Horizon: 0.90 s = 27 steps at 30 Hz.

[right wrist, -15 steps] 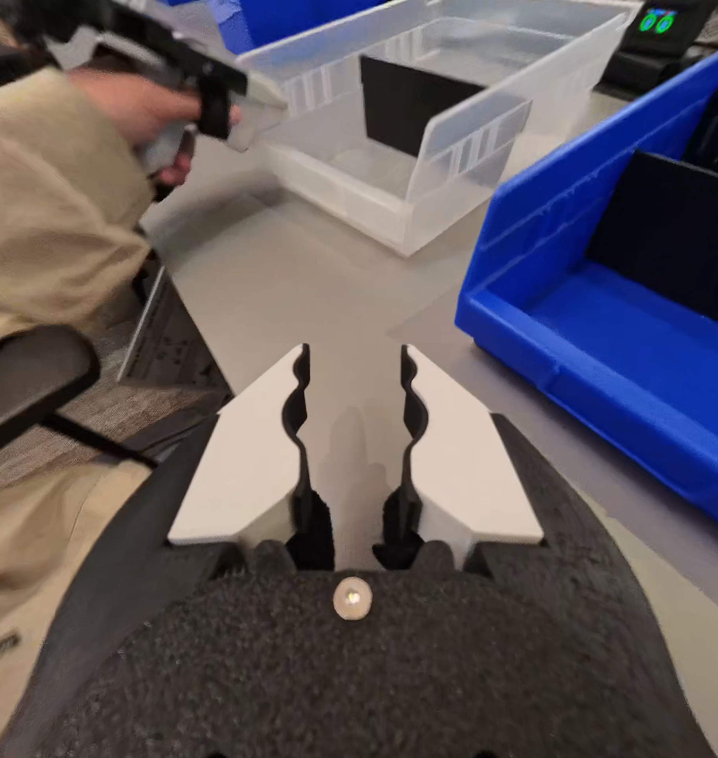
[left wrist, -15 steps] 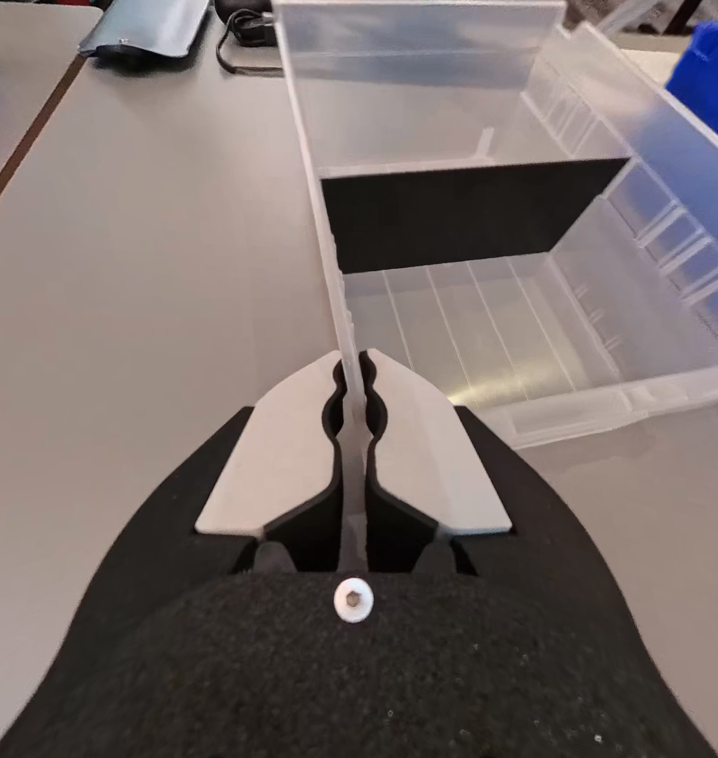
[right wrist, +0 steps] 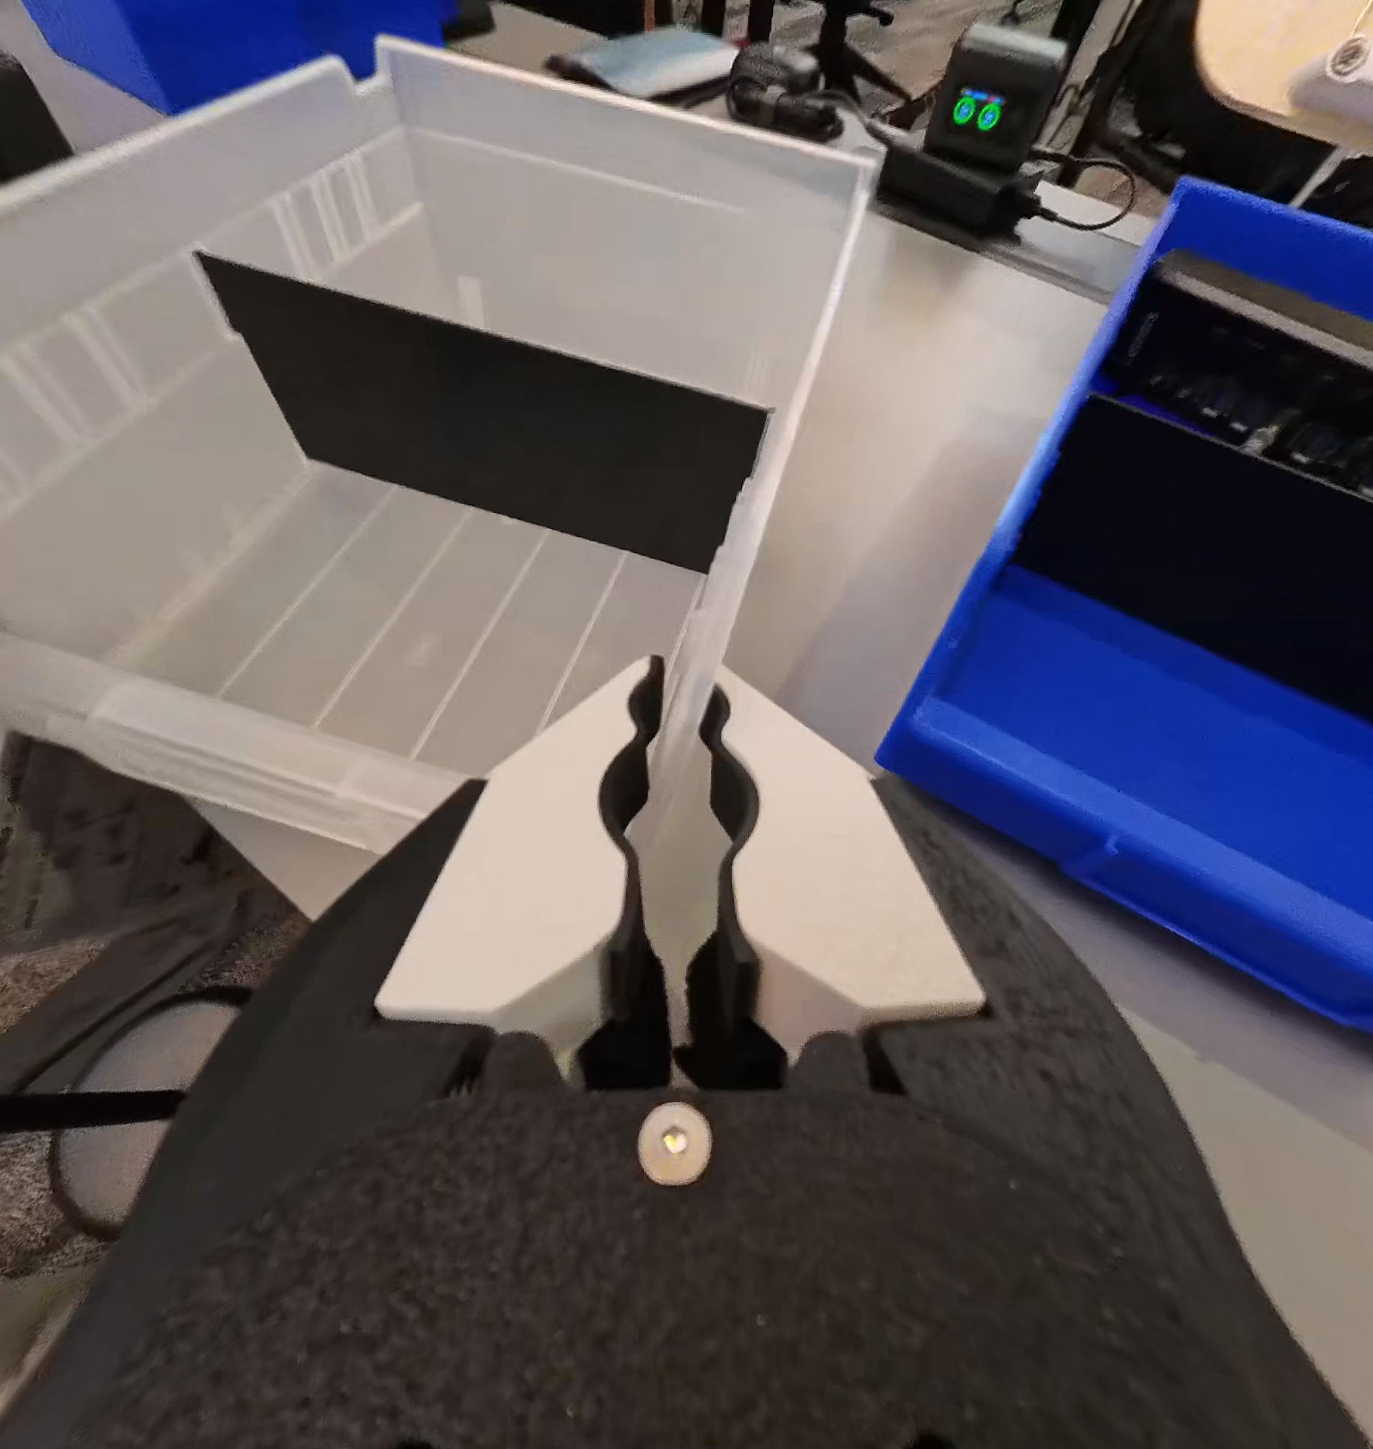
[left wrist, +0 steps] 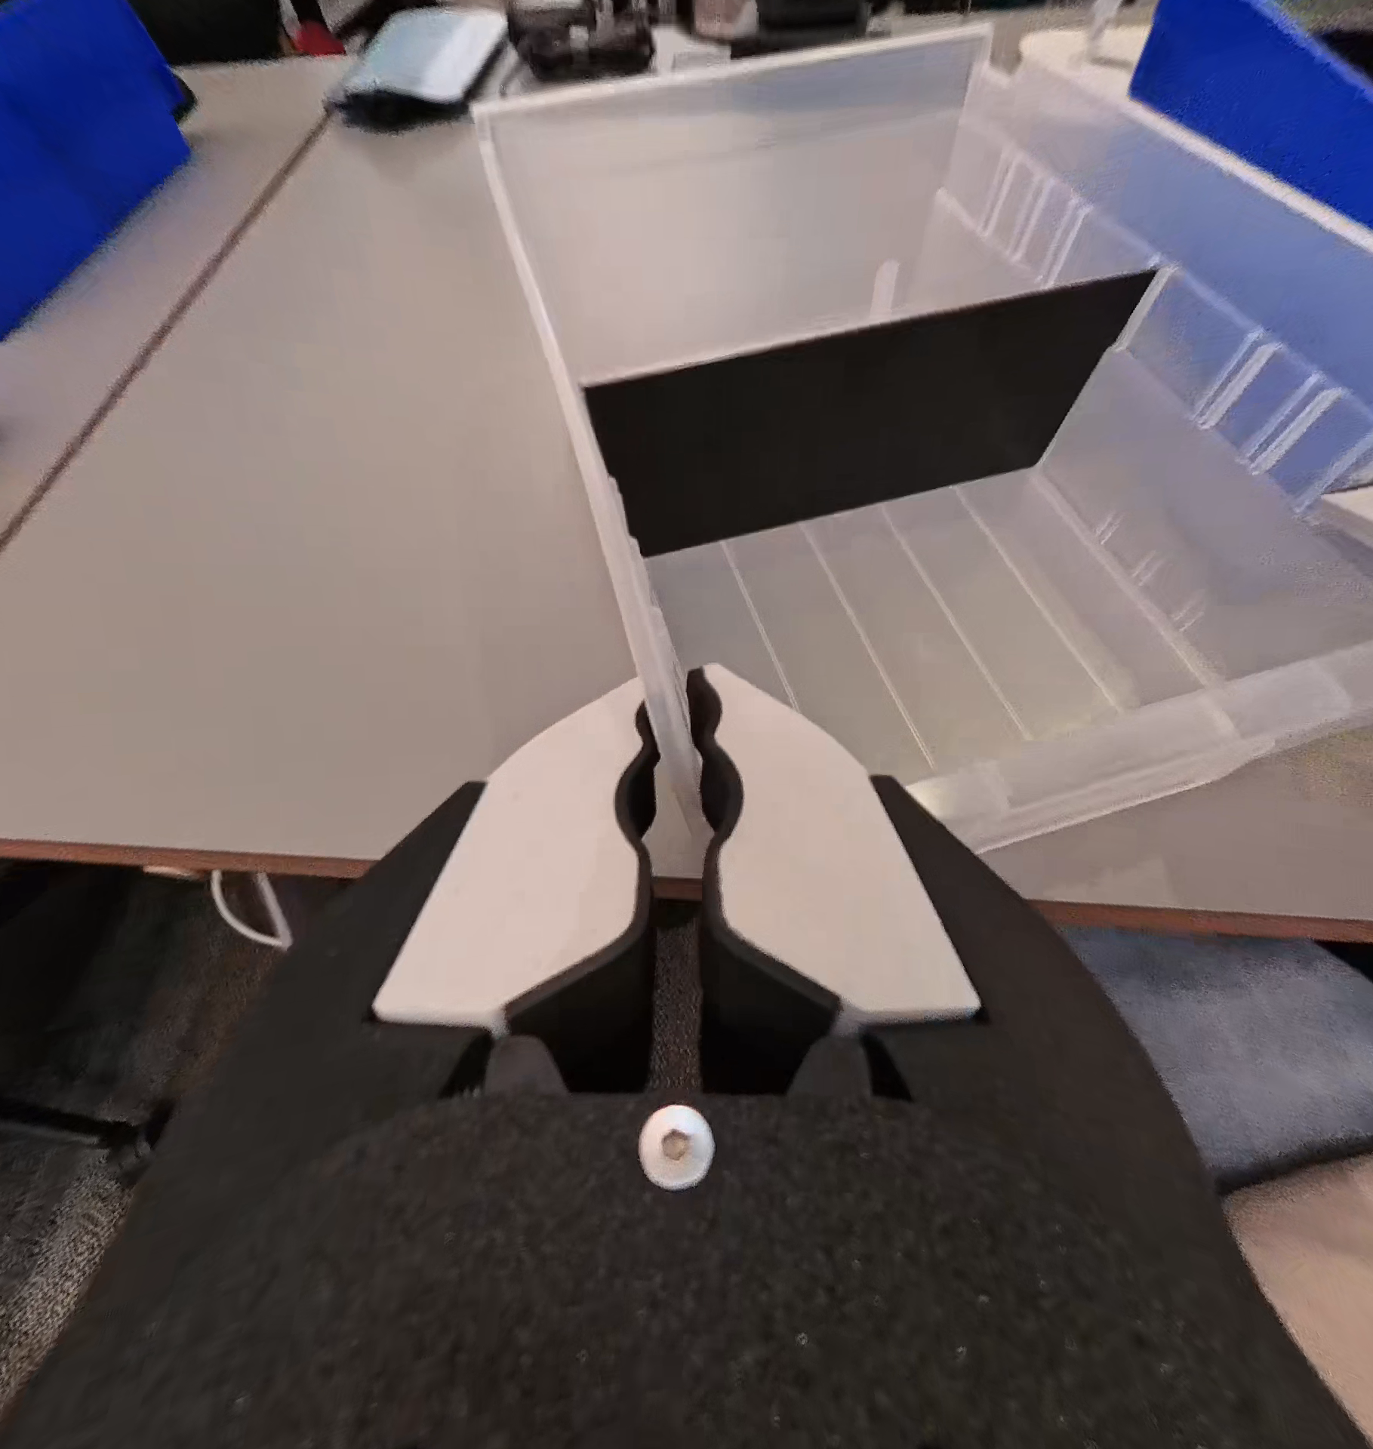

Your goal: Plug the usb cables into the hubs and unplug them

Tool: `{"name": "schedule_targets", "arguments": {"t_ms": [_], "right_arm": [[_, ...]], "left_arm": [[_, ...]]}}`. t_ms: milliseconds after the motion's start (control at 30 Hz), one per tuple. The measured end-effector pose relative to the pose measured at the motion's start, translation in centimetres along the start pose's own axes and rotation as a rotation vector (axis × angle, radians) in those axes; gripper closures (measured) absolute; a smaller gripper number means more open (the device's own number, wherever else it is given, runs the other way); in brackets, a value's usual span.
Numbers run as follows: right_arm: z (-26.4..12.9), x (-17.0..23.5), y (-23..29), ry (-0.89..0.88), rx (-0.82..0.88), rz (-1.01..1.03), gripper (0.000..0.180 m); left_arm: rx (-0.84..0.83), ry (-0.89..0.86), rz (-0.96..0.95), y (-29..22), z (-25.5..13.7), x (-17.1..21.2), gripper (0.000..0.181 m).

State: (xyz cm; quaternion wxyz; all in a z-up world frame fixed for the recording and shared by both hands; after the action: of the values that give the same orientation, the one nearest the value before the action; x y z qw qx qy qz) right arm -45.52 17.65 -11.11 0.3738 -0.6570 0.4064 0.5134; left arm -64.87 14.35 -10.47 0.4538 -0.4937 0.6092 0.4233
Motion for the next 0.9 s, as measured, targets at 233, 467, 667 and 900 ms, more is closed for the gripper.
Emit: {"name": "schedule_targets", "arguments": {"t_ms": [233, 467, 667, 900], "right_arm": [[-3.3, -7.4, -4.7, -0.225, 0.118, -0.044, 0.175], [-11.1, -15.8, -19.1, -0.389, 0.395, -0.108, 0.176], [-20.8, -13.4, -35.5, -0.367, 0.64, -0.1, 0.176], [-24.7, 1.4, -49.6, -0.136, 0.721, 0.05, 0.175]], "left_arm": [[0.004, -0.221, 0.055, -4.0, -0.9, -7.7, 0.174], [0.206, -0.445, 0.118, -17.6, 3.2, -18.8, 0.173], [0.461, -0.477, 0.21, -36.5, 6.7, -22.3, 0.171], [0.548, -0.254, 0.242, -53.3, 12.7, -14.3, 0.173]]}}
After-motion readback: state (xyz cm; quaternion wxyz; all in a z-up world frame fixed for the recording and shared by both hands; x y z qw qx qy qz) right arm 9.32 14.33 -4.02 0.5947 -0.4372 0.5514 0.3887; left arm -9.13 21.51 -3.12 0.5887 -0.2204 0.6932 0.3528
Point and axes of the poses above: each gripper's, where its closed fingertips meet, z out along the fingers, x out of its underside, y = z × x across the jaws, the point moved 2 cm from there along -z, back along the fingers, and after that the axes turned 15 degrees about -y, right-handed, at the moved point
